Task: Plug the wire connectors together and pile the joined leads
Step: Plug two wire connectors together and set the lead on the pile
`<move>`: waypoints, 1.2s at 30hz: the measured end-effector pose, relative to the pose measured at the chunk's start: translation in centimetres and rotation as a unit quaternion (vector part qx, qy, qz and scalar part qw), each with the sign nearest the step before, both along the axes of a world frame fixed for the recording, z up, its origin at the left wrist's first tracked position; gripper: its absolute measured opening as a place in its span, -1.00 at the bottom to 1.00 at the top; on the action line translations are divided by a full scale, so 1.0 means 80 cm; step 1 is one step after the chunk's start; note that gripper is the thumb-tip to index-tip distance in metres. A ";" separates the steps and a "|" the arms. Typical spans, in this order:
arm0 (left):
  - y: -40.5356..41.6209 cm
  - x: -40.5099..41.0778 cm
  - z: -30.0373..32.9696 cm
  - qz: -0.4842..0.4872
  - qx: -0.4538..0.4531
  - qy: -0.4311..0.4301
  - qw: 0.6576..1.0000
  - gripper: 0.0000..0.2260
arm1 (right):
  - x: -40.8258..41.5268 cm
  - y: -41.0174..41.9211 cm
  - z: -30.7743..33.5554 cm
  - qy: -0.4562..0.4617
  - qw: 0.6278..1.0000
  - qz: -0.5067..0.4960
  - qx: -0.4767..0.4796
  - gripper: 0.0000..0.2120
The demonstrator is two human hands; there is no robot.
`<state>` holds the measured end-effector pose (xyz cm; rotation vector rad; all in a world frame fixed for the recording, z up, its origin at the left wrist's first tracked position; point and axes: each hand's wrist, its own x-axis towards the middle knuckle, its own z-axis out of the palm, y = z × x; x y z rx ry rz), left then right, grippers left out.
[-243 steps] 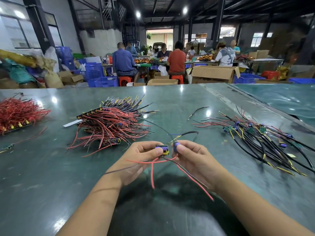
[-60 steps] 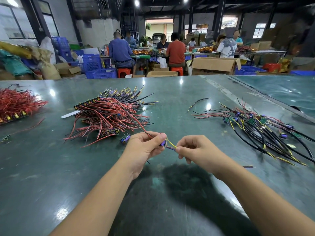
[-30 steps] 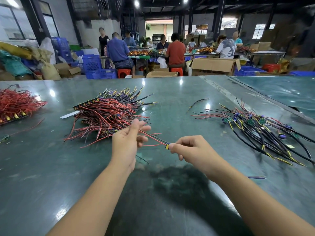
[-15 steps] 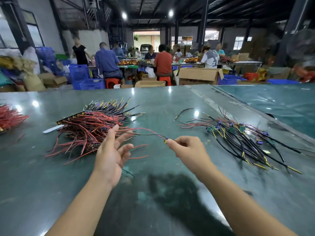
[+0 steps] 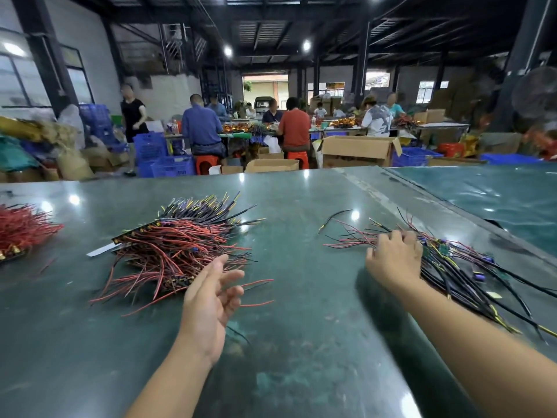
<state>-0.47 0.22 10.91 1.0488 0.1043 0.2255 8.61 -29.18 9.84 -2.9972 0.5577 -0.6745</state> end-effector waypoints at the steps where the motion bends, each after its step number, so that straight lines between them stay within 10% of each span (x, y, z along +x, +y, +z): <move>1: 0.001 0.001 -0.001 0.013 0.000 -0.003 1.000 -0.85 | 0.000 -0.003 -0.004 0.008 0.998 0.046 -0.040 -0.72; 11: 0.043 0.022 -0.003 0.347 0.053 -0.066 0.934 -0.69 | -0.002 -0.046 0.005 0.109 0.987 0.114 -0.040 -0.75; 14: 0.043 0.026 -0.015 0.304 0.236 0.007 0.923 -0.77 | -0.014 -0.013 0.017 0.062 0.988 0.136 -0.026 -0.69; 18: 0.043 0.025 -0.031 0.195 0.580 0.090 0.786 -0.73 | -0.045 0.064 0.022 0.002 0.967 0.219 0.131 -0.63; 21: 0.038 0.018 -0.035 0.176 0.641 0.084 0.742 -0.75 | -0.080 0.123 0.012 0.023 0.918 0.287 0.274 -0.71; 29: 0.030 0.014 -0.021 0.197 0.473 0.016 0.859 -0.86 | -0.122 0.160 -0.022 -0.003 0.887 0.311 0.340 -0.71; 32: 0.015 0.012 -0.014 0.089 0.276 -0.005 0.957 -0.84 | -0.117 0.146 -0.015 -0.026 0.854 0.266 0.445 -0.70; 36: -0.008 0.001 -0.010 -0.072 0.120 0.015 0.990 -0.86 | -0.120 0.145 -0.010 -0.023 0.767 0.274 0.579 -0.78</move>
